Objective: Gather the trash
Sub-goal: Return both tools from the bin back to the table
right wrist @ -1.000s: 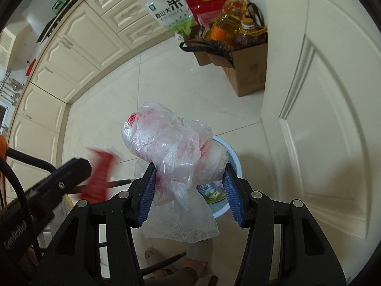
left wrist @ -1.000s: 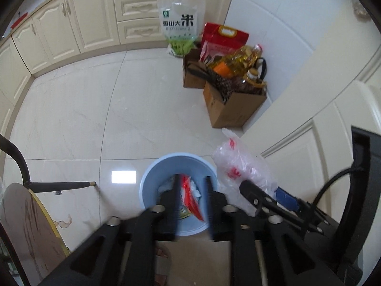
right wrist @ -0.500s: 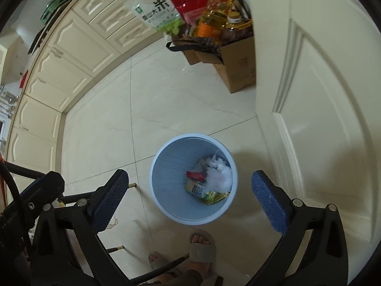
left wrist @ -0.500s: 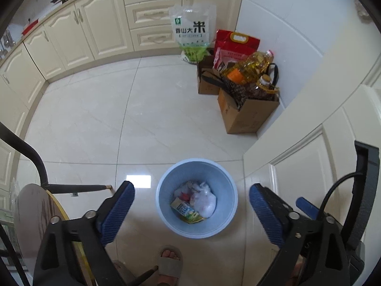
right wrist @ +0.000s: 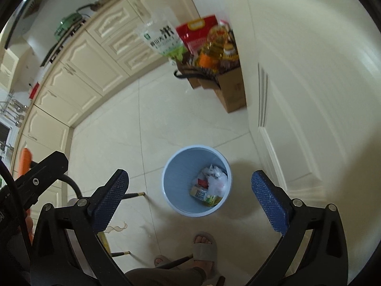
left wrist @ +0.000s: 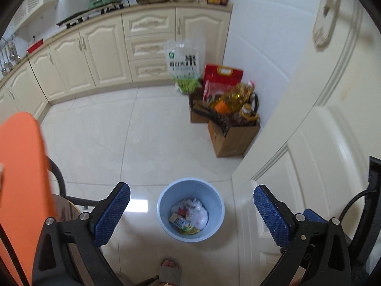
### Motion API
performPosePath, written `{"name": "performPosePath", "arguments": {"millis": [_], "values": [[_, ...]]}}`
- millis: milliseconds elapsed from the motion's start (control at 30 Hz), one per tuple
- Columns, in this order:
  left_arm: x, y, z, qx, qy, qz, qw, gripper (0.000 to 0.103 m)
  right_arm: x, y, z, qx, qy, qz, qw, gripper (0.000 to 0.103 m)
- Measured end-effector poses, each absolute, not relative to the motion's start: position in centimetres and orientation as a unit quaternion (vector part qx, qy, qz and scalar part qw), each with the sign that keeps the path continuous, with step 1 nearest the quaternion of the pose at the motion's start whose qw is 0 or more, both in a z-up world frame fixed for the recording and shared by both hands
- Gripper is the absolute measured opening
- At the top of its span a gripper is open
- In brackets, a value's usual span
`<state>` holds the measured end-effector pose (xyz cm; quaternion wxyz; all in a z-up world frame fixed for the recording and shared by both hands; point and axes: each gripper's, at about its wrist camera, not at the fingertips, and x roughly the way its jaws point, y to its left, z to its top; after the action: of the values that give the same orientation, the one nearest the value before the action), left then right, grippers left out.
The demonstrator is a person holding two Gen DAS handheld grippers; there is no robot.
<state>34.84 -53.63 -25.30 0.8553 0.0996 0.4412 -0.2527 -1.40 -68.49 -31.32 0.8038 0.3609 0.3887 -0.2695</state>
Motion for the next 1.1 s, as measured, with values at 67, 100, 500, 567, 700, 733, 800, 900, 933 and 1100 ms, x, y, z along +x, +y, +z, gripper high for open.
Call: {"name": "performPosePath", "arguments": {"millis": [67,100,500,567,700,733,800,900,933,1100], "values": [[33.4,-51.8,-24.0,0.091,0.433,-0.256,0.859,0.102,-2.0,-67.7,-29.9,0.359,0.378,-0.268,0.81,0.103],[32.5,-50.9,-23.4,0.09,0.425,-0.257,0.863,0.102,-2.3,-67.0,-28.7,0.355,0.371,-0.267,0.816,0.103],[21.5,-37.7,-15.5,0.063,0.333,-0.248,0.907,0.102,-3.1,-57.2,-18.4,0.292,0.32,-0.23,0.872,0.103],[19.5,-34.8,-14.6,0.053,0.319,-0.239,0.915,0.102,-2.9,-55.2,-17.3,0.28,0.314,-0.222,0.879,0.103],[15.5,-29.3,-12.9,0.038,0.291,-0.22,0.93,0.102,-2.1,-50.6,-14.6,0.247,0.306,-0.204,0.897,0.103],[14.5,-28.0,-12.7,0.035,0.285,-0.215,0.933,0.102,-2.1,-49.7,-14.2,0.241,0.304,-0.2,0.9,0.103],[12.6,-26.1,-12.5,0.028,0.277,-0.205,0.938,0.102,-1.9,-47.4,-12.8,0.226,0.297,-0.188,0.908,0.103],[9.5,-21.7,-11.6,0.013,0.262,-0.187,0.947,0.102,-1.5,-44.5,-11.3,0.205,0.289,-0.177,0.918,0.103],[8.4,-20.6,-11.5,0.008,0.257,-0.181,0.949,0.102,-1.3,-43.3,-10.8,0.198,0.286,-0.17,0.922,0.103],[3.7,-15.7,-11.1,-0.018,0.232,-0.154,0.96,0.102,-0.5,-38.3,-8.4,0.166,0.273,-0.142,0.937,0.103]]}}
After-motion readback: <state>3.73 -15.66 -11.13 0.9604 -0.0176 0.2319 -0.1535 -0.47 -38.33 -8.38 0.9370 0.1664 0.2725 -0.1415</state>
